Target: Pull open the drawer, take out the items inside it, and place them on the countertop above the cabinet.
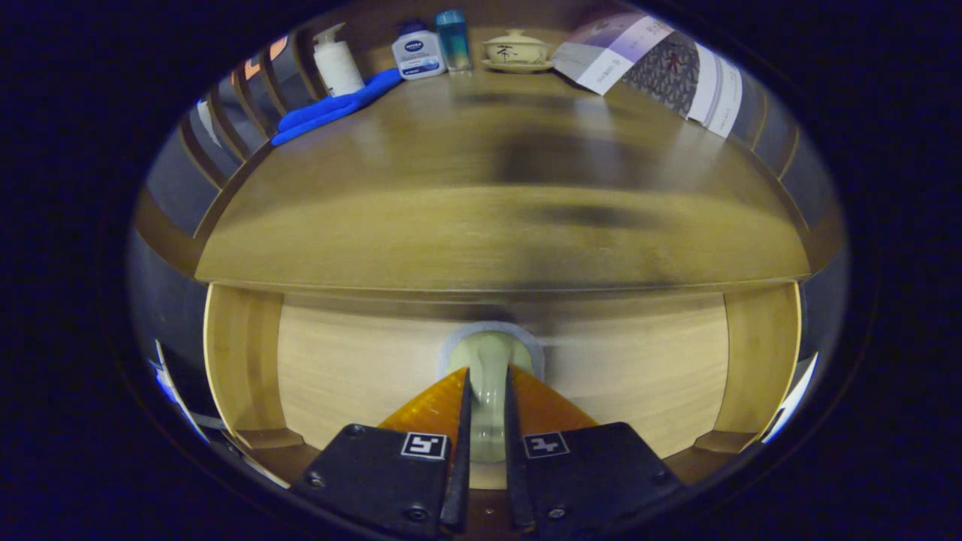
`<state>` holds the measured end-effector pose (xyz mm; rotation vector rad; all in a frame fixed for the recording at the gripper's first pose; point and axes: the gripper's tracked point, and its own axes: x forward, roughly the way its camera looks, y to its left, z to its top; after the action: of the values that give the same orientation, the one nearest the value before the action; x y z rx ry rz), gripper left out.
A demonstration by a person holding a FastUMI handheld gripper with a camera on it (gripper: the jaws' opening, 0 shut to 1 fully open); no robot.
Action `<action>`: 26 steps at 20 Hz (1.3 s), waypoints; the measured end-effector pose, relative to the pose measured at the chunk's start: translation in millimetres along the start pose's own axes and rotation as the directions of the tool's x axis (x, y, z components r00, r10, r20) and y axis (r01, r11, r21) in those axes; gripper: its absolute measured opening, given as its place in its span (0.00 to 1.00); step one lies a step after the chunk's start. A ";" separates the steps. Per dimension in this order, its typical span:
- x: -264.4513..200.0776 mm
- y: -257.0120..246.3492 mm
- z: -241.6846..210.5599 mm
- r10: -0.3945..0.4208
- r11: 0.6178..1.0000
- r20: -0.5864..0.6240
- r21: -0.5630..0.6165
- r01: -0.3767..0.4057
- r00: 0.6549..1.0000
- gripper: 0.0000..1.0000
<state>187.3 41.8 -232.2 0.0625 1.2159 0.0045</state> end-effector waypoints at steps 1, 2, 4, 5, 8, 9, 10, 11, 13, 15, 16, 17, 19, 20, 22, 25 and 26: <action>-4.0 0.5 -1.3 0.009 1.000 -0.002 0.001 -0.009 1.000 0.23; -8.3 0.6 -2.7 0.009 1.000 0.003 -0.006 -0.009 1.000 0.23; -20.0 -0.7 -5.6 0.008 1.000 0.015 -0.026 -0.008 1.000 0.23; -27.4 0.4 -6.6 0.018 1.000 0.020 -0.022 -0.017 1.000 0.23; -52.8 0.8 -6.4 0.038 0.999 0.050 -0.027 -0.037 0.998 0.23; -62.7 0.0 -5.8 0.039 0.999 0.063 -0.037 -0.036 0.997 0.23; -71.3 -0.9 -5.5 0.037 0.998 0.075 -0.046 -0.034 0.996 0.22; -81.2 -1.4 -4.2 0.040 0.998 0.088 -0.054 -0.036 0.995 0.22; -100.4 -2.6 0.0 0.048 0.997 0.114 -0.059 -0.042 0.992 0.23; -118.4 -4.1 8.9 0.051 0.997 0.145 -0.059 -0.043 0.988 0.23; -125.4 -3.9 13.6 0.052 0.997 0.159 -0.058 -0.044 0.986 0.23; -133.2 -5.2 21.3 0.053 0.998 0.174 -0.053 -0.044 0.983 0.23; -143.7 -7.1 37.4 0.050 0.998 0.200 -0.036 -0.044 0.978 0.22; -146.8 -8.8 45.4 0.044 0.999 0.210 -0.026 -0.040 0.977 0.23; -148.4 -11.4 65.3 0.030 1.000 0.223 -0.010 -0.028 0.974 0.22; -146.5 -7.6 95.9 0.032 0.999 0.221 0.005 -0.034 0.975 0.22; -144.6 -7.4 106.8 0.028 0.999 0.228 0.008 -0.031 0.973 0.22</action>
<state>236.9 24.1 -60.2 0.0886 0.9848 0.0163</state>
